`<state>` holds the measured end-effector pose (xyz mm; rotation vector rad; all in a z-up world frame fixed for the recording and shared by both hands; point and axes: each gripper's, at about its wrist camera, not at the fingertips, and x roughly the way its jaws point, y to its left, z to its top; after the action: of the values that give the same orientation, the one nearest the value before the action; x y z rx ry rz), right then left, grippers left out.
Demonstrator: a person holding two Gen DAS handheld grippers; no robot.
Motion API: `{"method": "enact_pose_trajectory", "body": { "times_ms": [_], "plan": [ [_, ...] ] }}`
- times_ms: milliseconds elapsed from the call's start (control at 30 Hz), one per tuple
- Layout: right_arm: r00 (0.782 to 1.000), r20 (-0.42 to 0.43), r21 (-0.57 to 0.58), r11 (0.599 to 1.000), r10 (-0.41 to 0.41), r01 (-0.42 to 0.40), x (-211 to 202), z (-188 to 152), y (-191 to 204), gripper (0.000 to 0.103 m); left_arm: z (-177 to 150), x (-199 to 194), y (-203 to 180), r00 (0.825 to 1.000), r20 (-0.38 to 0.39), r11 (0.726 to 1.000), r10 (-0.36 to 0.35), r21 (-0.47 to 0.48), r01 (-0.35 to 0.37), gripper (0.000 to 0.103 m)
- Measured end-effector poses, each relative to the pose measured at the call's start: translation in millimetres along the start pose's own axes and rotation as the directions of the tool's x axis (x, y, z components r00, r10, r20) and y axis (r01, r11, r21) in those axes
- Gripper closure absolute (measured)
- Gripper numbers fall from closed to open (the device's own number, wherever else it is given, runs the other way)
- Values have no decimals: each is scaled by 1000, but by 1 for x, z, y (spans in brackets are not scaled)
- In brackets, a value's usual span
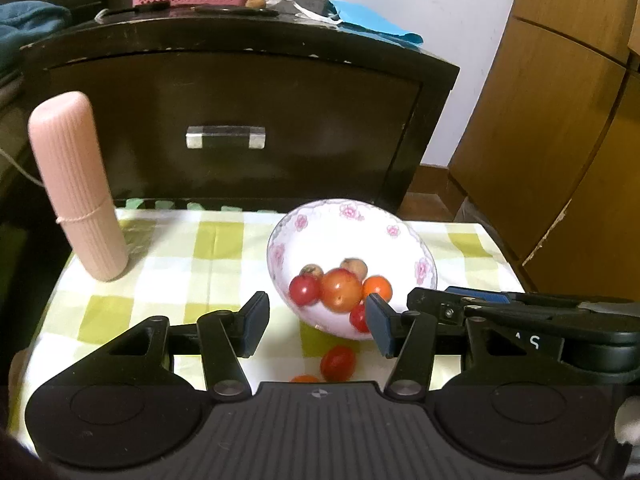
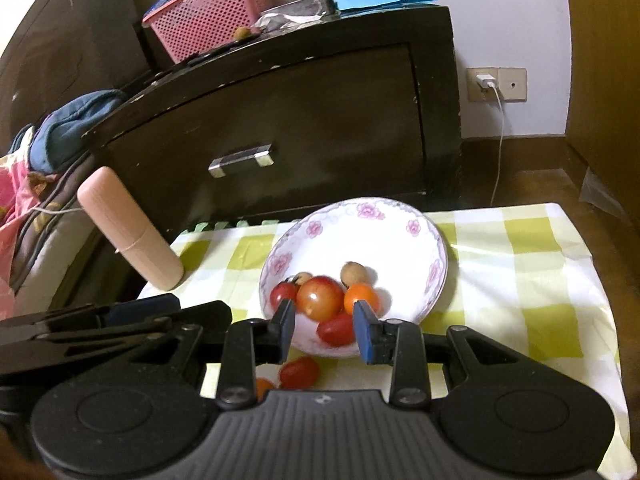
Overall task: Organize fruits
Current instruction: 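Lift both grippers from the bowl and move them back over the remaining fruits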
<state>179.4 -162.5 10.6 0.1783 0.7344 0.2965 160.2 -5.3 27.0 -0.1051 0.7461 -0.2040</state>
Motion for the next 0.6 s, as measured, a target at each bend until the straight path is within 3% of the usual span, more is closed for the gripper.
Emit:
{"method": "enact_pose_trajectory", "body": {
  "times_ms": [333, 600],
  "plan": [
    [996, -81, 3, 999, 43, -43, 2, -30, 23, 72, -23, -20, 19, 999, -34, 999, 32, -9, -32, 41],
    [993, -97, -27, 998, 60, -63, 5, -39, 34, 71, -36, -25, 32, 997, -58, 999, 49, 4, -48, 34]
  ]
}}
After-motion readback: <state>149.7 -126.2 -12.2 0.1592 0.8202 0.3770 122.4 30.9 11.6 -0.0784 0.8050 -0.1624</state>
